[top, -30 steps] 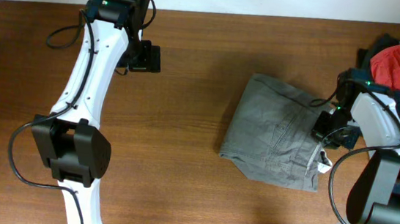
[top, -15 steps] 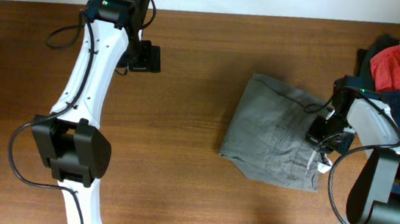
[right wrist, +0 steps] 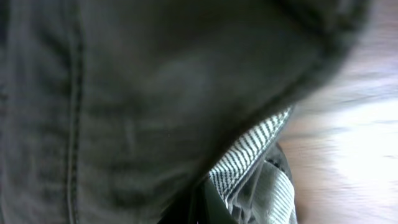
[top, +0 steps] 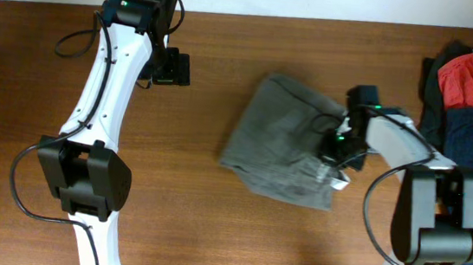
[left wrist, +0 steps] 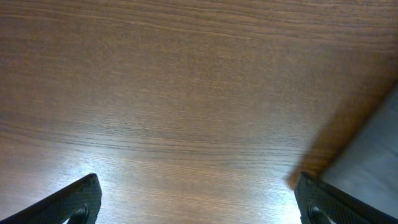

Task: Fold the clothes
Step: 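Pull the shorts leftward with the right gripper to reposition them, then grasp the top edge of the folded shorts with the left gripper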

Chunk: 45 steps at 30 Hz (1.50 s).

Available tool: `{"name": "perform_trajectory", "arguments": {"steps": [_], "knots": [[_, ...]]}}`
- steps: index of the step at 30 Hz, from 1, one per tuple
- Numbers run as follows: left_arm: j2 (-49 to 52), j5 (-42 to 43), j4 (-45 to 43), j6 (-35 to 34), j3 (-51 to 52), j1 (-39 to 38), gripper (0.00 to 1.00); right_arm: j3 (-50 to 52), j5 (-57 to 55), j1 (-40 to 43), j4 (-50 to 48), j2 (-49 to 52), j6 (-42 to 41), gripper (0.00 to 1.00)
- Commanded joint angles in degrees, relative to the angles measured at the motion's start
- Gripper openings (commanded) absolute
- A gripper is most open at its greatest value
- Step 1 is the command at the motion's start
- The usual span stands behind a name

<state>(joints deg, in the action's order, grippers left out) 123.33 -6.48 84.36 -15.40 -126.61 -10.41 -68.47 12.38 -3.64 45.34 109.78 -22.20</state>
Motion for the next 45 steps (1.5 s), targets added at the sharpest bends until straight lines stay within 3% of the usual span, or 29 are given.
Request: {"name": "perform_trajectory", "arguments": {"steps": [1,5,8,10,11,12,13,14,16,19,20,21,27,36,45], "knots": [[-1.20,-0.22,-0.26,0.87,0.17,0.46,0.99,0.00,4.79,-6.03,-1.77,3.61,-1.25,0.04],[-1.20,3.45,-0.61,1.01,0.17,0.46,0.99,-4.00,2.91,-9.44,2.29,3.43,-0.59,0.04],[-1.20,8.52,-1.44,7.17,0.17,0.31,0.99,-12.35,-0.57,-8.61,11.13,2.62,-0.57,0.04],[-1.20,12.41,-2.05,10.95,0.17,-0.07,0.99,-20.13,-5.53,-7.21,18.49,1.60,-0.57,0.13],[-1.20,13.60,-2.32,12.41,0.20,-0.35,0.98,-23.98,-7.87,-6.36,21.88,1.22,-0.50,0.35],[-1.20,14.38,-2.49,13.51,0.20,-0.66,0.98,-27.61,-9.42,-5.46,24.79,1.05,0.09,0.80],[-1.20,16.26,-2.89,17.46,0.20,-2.01,0.91,-33.83,-9.86,-3.50,29.38,1.05,2.25,0.99],[-1.20,16.57,-3.10,18.56,0.20,-2.64,0.89,-35.82,-9.92,-2.64,30.86,1.05,2.49,0.99],[-1.20,16.59,-3.78,19.85,0.20,-4.15,0.70,-39.23,-10.03,-0.42,33.38,1.05,2.47,0.99],[-1.20,16.81,-5.57,19.78,0.20,-6.54,0.24,-40.68,-9.86,3.32,34.38,1.05,2.45,0.99],[-1.20,16.76,-6.58,19.78,0.20,-7.48,0.03,-40.65,-9.88,4.81,34.80,1.07,2.45,0.99],[-1.20,16.72,-8.11,19.80,0.24,-8.68,0.01,-40.24,-9.88,6.73,35.47,1.18,2.45,0.99],[-1.20,13.75,-14.88,19.82,4.72,-12.81,0.01,-40.06,-9.90,12.76,37.86,1.18,2.45,0.99],[-1.18,21.33,-29.90,19.82,22.05,-14.21,0.01,-40.06,-9.88,15.30,37.88,1.18,2.43,0.99],[-0.63,16.96,-34.36,19.85,25.24,-21.11,0.01,-40.06,-9.84,15.28,37.99,1.18,2.43,0.99]]}}
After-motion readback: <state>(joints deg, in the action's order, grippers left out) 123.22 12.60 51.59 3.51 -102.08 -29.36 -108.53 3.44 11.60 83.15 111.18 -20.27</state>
